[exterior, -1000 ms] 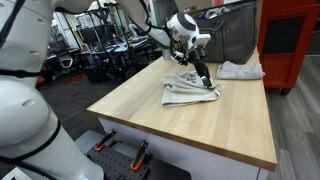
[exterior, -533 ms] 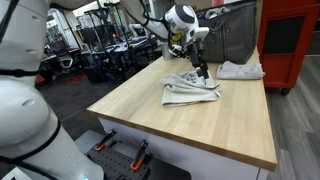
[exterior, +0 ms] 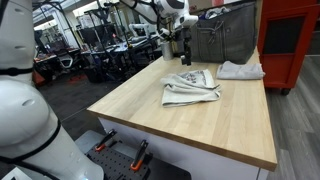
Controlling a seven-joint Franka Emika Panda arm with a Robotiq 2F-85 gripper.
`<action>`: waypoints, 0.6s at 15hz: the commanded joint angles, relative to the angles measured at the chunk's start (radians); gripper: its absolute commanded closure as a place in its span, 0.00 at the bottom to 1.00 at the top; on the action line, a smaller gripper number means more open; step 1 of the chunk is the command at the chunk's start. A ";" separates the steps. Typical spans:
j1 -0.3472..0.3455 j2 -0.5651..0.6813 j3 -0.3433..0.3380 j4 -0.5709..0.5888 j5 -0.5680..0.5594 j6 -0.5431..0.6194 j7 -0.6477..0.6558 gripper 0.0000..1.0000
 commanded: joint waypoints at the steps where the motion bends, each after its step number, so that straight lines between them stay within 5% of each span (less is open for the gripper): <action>1: -0.003 -0.011 0.027 0.028 0.071 -0.035 -0.065 0.00; 9: 0.008 0.045 0.063 0.093 0.135 -0.026 -0.180 0.00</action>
